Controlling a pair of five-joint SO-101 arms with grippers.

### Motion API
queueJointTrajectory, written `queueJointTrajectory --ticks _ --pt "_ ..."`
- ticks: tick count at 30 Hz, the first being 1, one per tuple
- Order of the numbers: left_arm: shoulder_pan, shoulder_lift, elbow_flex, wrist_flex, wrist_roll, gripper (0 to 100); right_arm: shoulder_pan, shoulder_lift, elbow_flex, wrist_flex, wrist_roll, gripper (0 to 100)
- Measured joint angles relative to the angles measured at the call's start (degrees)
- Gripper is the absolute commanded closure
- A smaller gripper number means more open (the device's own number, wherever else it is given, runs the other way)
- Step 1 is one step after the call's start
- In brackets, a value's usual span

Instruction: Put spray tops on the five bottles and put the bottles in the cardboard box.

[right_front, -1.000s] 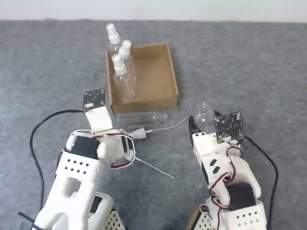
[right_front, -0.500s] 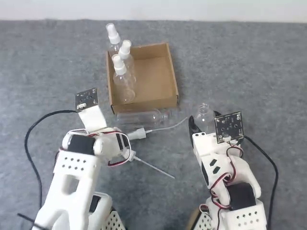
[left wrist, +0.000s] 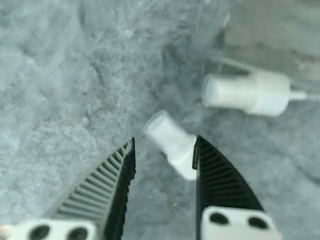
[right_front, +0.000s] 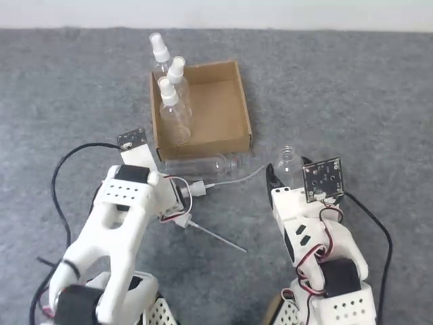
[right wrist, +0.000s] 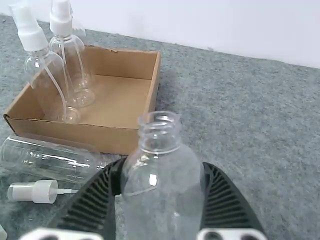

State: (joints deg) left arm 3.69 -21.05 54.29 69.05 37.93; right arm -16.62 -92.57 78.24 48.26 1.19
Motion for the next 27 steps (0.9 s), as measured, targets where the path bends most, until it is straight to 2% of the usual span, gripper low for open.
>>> queueJointTrajectory --ticks 12,14,18,27 --pt "0.1 11.9 -0.3 -8.5 5.3 83 0.0 0.0 0.0 0.0 0.0 91.9" --pt "0.2 12.6 -0.4 -8.7 6.0 86 0.0 0.0 0.0 0.0 0.0 91.9" --pt "0.4 13.0 -1.4 -9.4 6.8 99 0.0 0.0 0.0 0.0 0.0 91.9" --pt "0.4 13.5 -2.2 -11.1 6.9 99 0.0 0.0 0.0 0.0 0.0 91.9"
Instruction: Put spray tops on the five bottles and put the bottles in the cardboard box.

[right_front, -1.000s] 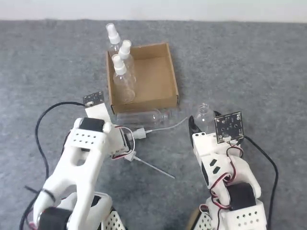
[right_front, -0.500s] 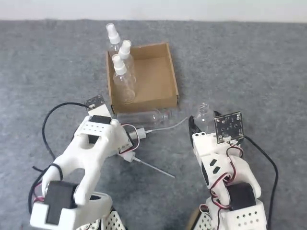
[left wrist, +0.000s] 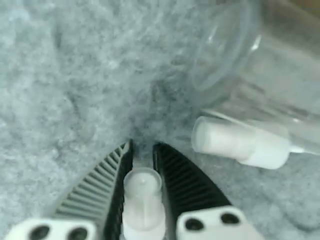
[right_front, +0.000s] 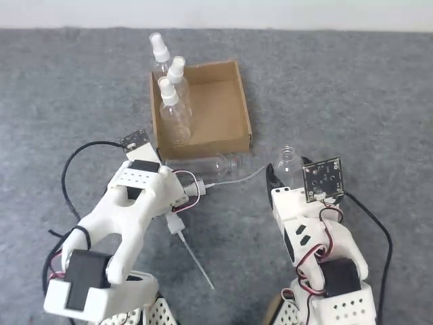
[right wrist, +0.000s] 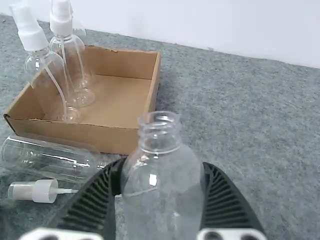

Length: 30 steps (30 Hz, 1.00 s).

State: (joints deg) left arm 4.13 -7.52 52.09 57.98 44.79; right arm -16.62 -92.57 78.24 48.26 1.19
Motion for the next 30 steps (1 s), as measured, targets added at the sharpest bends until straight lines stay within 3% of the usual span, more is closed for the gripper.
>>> queueJointTrajectory --ticks 11,19,24,30 --pt "-0.2 0.9 -2.6 2.9 0.0 99 0.0 0.0 0.0 0.0 0.0 91.9" --pt "-1.1 -8.3 -4.8 7.0 -0.1 99 0.0 0.0 0.0 0.0 0.0 91.9" --pt "-5.5 -10.2 -4.8 7.1 -5.1 98 0.0 0.0 0.0 0.0 0.0 91.9" --pt "-11.1 -8.7 -4.8 7.1 -7.8 84 0.0 0.0 0.0 0.0 0.0 91.9"
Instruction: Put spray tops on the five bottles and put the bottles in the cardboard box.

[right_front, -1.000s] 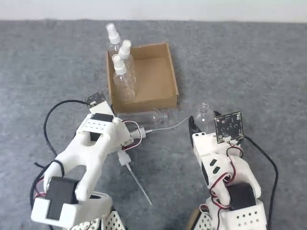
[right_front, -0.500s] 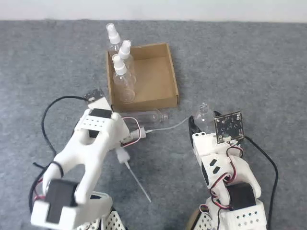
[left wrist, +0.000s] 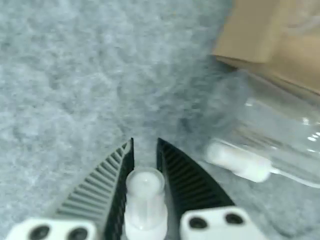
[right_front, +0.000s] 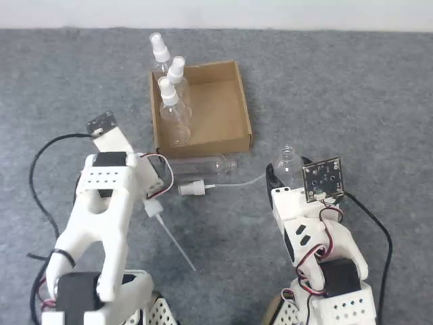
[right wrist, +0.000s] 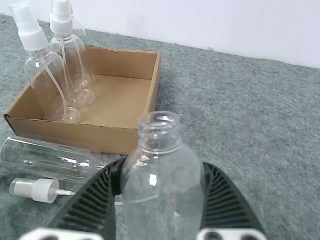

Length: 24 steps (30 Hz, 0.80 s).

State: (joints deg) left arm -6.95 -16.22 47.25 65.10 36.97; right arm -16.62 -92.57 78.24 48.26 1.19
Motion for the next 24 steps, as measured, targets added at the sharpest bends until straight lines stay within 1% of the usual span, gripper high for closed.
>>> queueJointTrajectory --ticks 3,15,21,24 --pt "-0.1 3.1 0.0 0.0 -0.2 81 0.0 0.0 0.0 0.0 0.0 91.9" --pt "-0.2 4.7 0.0 0.0 -0.4 81 0.0 0.0 0.0 0.0 0.0 91.9" --pt "0.1 4.7 0.0 0.0 3.5 81 0.0 0.0 0.0 0.0 0.0 91.9" --pt "1.6 4.7 1.1 0.0 5.0 85 0.0 0.0 0.0 0.0 0.0 91.9"
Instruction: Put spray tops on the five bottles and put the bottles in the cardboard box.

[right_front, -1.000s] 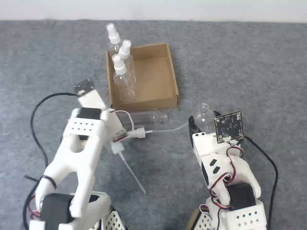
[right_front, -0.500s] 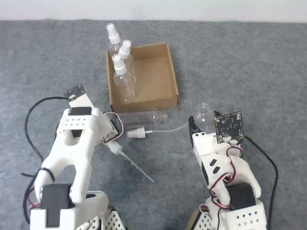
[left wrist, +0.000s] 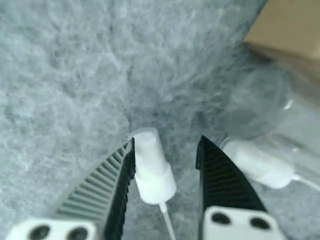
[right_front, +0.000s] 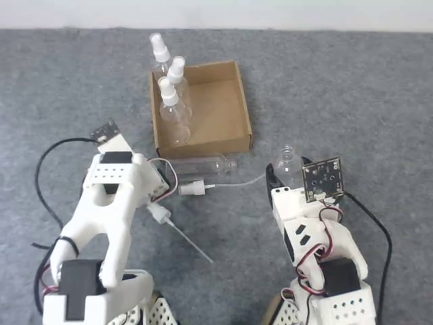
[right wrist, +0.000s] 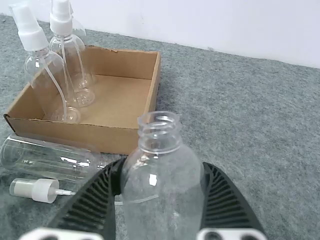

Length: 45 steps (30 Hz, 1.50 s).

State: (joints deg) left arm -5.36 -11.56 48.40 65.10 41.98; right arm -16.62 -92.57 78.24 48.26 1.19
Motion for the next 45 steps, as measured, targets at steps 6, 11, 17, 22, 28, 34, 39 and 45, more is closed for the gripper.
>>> queueJointTrajectory --ticks 6,11,17,22,28,34,39,45 --pt "1.3 0.0 1.6 -1.9 1.8 99 0.0 0.0 0.0 0.0 0.0 91.9" --pt "1.4 -1.0 3.6 -8.0 1.9 97 0.0 0.0 0.0 0.0 0.0 91.9" --pt "1.4 -1.0 4.0 -9.3 2.0 97 0.0 0.0 0.0 0.0 0.0 91.9" --pt "1.4 -1.0 4.0 -9.3 2.0 95 0.0 0.0 0.0 0.0 0.0 91.9" --pt "1.6 0.1 5.5 -8.6 2.1 82 0.0 0.0 0.0 0.0 0.0 91.9" --pt "1.8 0.0 5.9 -7.6 2.1 81 0.0 0.0 0.0 0.0 0.0 91.9" --pt "1.8 0.0 5.9 -7.4 2.1 85 0.0 0.0 0.0 0.0 0.0 91.9" --pt "4.9 0.0 5.9 -3.4 0.2 89 0.0 0.0 0.0 0.0 0.0 91.9"
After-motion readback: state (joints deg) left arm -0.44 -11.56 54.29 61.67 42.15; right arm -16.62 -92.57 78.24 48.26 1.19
